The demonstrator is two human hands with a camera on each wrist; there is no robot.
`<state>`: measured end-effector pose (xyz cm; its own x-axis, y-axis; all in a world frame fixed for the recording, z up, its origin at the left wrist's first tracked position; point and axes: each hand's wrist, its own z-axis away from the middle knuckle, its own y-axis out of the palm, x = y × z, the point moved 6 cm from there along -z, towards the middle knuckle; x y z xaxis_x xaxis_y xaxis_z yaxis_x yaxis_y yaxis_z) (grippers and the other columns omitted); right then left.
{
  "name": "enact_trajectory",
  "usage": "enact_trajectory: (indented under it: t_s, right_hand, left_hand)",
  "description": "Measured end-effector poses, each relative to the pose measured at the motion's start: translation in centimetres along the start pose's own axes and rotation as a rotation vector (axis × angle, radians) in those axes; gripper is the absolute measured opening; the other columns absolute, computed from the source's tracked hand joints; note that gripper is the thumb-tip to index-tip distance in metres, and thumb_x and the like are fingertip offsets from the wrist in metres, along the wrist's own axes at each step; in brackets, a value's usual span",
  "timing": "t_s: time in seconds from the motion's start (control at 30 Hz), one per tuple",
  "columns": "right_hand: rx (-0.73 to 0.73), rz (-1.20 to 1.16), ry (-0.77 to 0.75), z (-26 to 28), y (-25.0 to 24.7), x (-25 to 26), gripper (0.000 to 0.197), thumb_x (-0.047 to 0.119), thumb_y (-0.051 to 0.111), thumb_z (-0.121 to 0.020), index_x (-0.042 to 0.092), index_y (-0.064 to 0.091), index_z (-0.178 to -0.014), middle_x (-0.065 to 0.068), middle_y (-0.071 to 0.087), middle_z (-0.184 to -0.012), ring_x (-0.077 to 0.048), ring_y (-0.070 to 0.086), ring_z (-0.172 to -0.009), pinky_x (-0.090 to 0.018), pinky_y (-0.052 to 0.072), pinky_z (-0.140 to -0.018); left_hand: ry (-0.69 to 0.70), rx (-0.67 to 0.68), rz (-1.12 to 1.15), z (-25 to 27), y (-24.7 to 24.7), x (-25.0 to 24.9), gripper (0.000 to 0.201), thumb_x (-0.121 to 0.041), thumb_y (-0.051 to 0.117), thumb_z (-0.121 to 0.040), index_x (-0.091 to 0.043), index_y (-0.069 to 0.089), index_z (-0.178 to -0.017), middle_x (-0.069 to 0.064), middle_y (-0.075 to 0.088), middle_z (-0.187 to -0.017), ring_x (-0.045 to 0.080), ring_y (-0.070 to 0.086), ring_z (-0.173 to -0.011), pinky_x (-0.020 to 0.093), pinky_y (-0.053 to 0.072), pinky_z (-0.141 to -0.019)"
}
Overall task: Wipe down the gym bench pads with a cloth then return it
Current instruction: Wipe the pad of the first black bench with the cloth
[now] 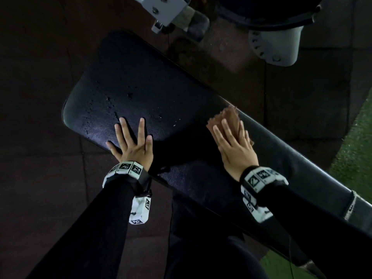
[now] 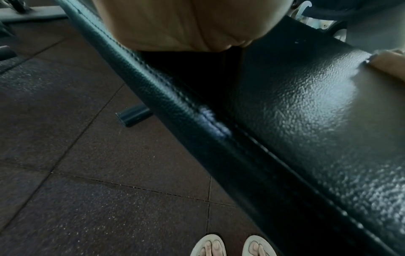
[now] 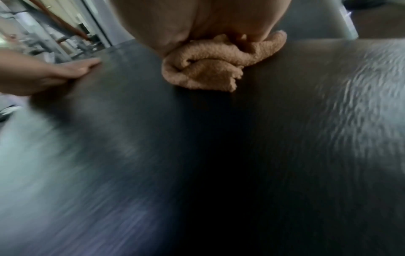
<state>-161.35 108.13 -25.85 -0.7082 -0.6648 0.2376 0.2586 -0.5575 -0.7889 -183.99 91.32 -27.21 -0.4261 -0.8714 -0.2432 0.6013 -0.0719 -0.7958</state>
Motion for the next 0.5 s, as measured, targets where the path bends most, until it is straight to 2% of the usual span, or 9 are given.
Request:
enact_trajectory:
  t_s: [0.13, 0.27, 0.3, 0.4, 0.5]
  right_hand:
    - [0.042, 0.068, -0.112, 0.3, 1.2, 2.7, 0.063, 0.036, 0.021, -0.098, 0.043, -0.027, -0.138, 0.019, -0.036, -0.145, -0.019, -0.038, -0.134, -0.042, -0.010, -0.115]
    - [-0.026, 0.103, -0.177, -3.0, -1.2, 3.2, 0.056, 0.042, 0.018, -0.096, 0.039, -0.012, -0.143, 0.013, -0.012, -0.155, -0.020, -0.024, -0.139, -0.041, -0.006, -0.114]
    - [-0.035, 0.097, -0.178, -3.8, -2.0, 2.9, 0.057, 0.043, 0.019, -0.096, 0.039, -0.010, -0.144, 0.015, -0.010, -0.155, -0.020, -0.021, -0.139, -0.041, -0.004, -0.114]
    - [-0.034, 0.017, -0.111, -5.1, -3.1, 0.7, 0.059, 0.041, 0.024, -0.097, 0.039, -0.010, -0.146, 0.022, -0.019, -0.150, -0.023, -0.019, -0.141, -0.043, -0.002, -0.116]
    - [-0.049, -0.097, 0.063, -4.5, -3.5, -2.9, 0.062, 0.039, 0.028, -0.098, 0.036, -0.009, -0.147, 0.018, -0.016, -0.153, -0.026, -0.011, -0.144, -0.042, -0.001, -0.117]
  left_hand:
    - [-0.006, 0.009, -0.012, 0.1, -0.1, -0.1, 0.053, -0.049, 0.016, -0.098, -0.055, -0.017, -0.139, -0.007, -0.034, -0.151, 0.011, -0.030, -0.139, 0.054, -0.018, -0.109]
    - [-0.010, -0.011, -0.016, 0.2, -0.5, -0.4, 0.053, -0.048, 0.018, -0.098, -0.054, -0.013, -0.141, -0.007, -0.032, -0.153, 0.011, -0.028, -0.140, 0.052, -0.019, -0.110]
    - [-0.011, -0.003, -0.020, 0.3, -0.5, -0.4, 0.053, -0.049, 0.017, -0.098, -0.054, -0.013, -0.141, -0.008, -0.033, -0.152, 0.010, -0.029, -0.139, 0.052, -0.019, -0.110]
    - [0.001, -0.035, -0.029, 0.5, -0.7, -0.4, 0.054, -0.051, 0.020, -0.097, -0.055, -0.009, -0.142, -0.009, -0.030, -0.153, 0.009, -0.027, -0.140, 0.053, -0.016, -0.112]
    - [0.027, -0.113, -0.035, 0.4, -2.0, -0.2, 0.061, -0.052, 0.037, -0.093, -0.050, 0.005, -0.146, -0.005, -0.009, -0.159, 0.014, -0.011, -0.145, 0.053, -0.013, -0.112]
